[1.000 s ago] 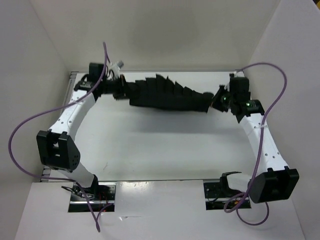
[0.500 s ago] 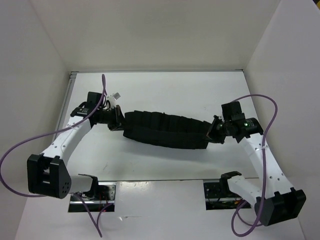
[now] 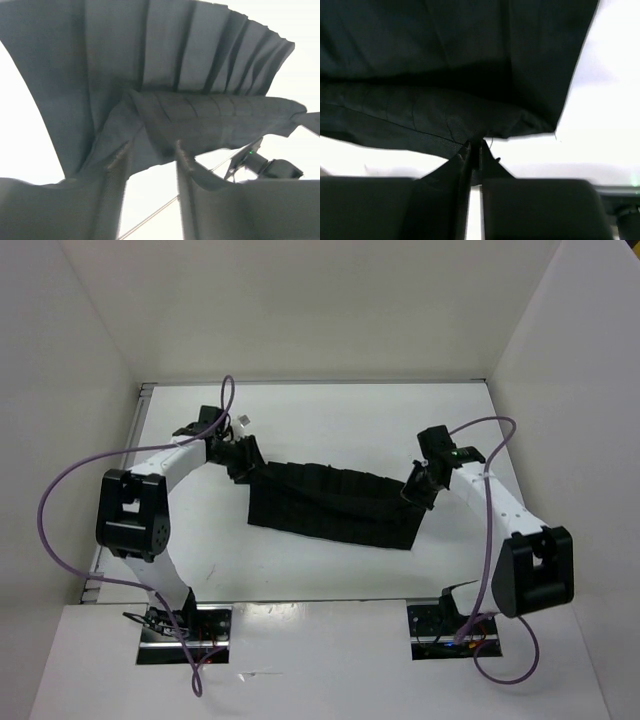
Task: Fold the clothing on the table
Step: Fold the skirt
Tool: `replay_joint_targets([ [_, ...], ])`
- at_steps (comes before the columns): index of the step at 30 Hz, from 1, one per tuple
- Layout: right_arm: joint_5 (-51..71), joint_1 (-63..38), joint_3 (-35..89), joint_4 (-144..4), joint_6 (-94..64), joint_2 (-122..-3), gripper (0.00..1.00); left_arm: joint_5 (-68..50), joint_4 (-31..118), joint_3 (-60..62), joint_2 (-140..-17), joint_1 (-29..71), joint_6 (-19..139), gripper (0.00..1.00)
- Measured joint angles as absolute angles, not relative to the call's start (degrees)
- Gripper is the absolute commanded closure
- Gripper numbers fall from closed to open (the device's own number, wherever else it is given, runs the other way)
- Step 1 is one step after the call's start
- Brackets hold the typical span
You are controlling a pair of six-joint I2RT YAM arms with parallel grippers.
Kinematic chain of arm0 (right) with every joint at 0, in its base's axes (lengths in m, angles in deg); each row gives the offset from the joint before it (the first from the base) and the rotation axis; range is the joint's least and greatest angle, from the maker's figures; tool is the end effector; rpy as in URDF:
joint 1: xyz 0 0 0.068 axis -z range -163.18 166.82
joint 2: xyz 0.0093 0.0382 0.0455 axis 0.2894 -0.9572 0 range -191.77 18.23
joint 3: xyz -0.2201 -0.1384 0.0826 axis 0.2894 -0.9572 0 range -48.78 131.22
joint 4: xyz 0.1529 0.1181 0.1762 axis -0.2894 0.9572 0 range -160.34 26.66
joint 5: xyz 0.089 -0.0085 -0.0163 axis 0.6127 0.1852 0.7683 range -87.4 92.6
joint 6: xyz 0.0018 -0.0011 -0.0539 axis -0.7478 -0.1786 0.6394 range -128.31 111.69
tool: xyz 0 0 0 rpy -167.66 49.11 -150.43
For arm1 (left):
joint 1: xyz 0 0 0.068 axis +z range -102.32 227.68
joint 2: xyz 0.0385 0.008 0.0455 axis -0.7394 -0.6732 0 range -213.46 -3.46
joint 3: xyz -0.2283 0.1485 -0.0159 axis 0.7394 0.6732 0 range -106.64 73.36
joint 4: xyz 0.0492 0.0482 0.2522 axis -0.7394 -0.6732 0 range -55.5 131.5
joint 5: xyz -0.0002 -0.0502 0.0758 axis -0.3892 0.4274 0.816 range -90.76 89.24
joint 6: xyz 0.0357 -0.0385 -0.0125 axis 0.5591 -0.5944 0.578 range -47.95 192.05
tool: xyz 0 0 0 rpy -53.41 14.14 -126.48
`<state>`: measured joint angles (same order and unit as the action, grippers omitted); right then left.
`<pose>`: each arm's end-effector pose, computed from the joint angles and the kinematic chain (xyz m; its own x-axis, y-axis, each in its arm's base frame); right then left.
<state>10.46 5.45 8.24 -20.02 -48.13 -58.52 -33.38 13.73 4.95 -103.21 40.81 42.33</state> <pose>0.2417 0.0536 0.2415 -0.8622 0.4736 -0.1796 0.4050 0.8576 0.3171 0.3536 -0.0621 0.2082 -0.9262 -0.3088 -0.2164 -0.0962 0.7484 -0.6563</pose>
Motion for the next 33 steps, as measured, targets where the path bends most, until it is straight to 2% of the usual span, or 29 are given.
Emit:
replay_joint_targets([
  [1, 9.8, 5.4, 8.9, -20.8, -48.1, -60.3, 0.71, -33.1, 14.0, 3.8, -104.4, 40.9, 42.1, 0.41],
  [4, 7.1, 5.5, 12.0, -22.6, -47.8, -65.2, 0.63, -32.9, 15.6, -0.1, -108.4, 40.9, 41.3, 0.34],
  [6, 4.5, 5.6, 15.0, -24.5, -47.8, -67.8, 0.52, -33.0, 16.7, -3.5, -111.0, 40.9, 40.0, 0.34],
  [11, -3.7, 6.3, 22.9, -30.6, -47.6, -69.3, 0.44, -33.0, 18.0, -15.4, -116.6, 41.0, 37.5, 0.34],
  [12, -4.8, 6.5, 23.8, -32.0, -47.4, -68.6, 0.41, -33.0, 18.4, -16.6, -116.6, 41.1, 37.3, 0.34],
  [14, -6.9, 6.6, 24.8, -33.8, -47.3, -66.7, 0.28, -33.1, 19.2, -17.4, -115.2, 41.3, 37.2, 0.36],
  [15, -8.0, 6.6, 24.9, -34.0, -47.0, -65.3, 0.28, -33.2, 19.3, -17.1, -114.2, 41.3, 37.2, 0.37],
  [16, -8.8, 6.6, 24.9, -33.7, -46.7, -64.2, 0.28, -33.1, 19.7, -16.0, -112.6, 41.4, 37.4, 0.41],
  [17, -9.6, 6.6, 24.9, -33.1, -46.6, -63.1, 0.28, -33.1, 19.6, -14.4, -110.7, 41.5, 37.8, 0.61],
  [19, -10.8, 6.7, 24.7, -31.4, -46.4, -61.6, 0.28, -32.9, 18.4, -11.5, -107.5, 41.6, 39.0, 0.83],
  [21, -11.6, 6.7, 23.3, -30.0, -46.4, -60.8, 0.28, -32.7, 18.1, -7.6, -104.7, 41.3, 40.5, 0.99],
  [28, -9.7, 8.2, 12.9, -23.9, -46.4, -61.4, 0.27, -29.9, 16.5, 6.7, -101.6, 38.6, 43.6, 1.0],
  [33, -7.2, 8.7, 12.4, -23.1, -45.7, -67.3, 0.27, -25.4, 15.7, 9.4, -103.8, 36.7, 43.7, 1.0],
])
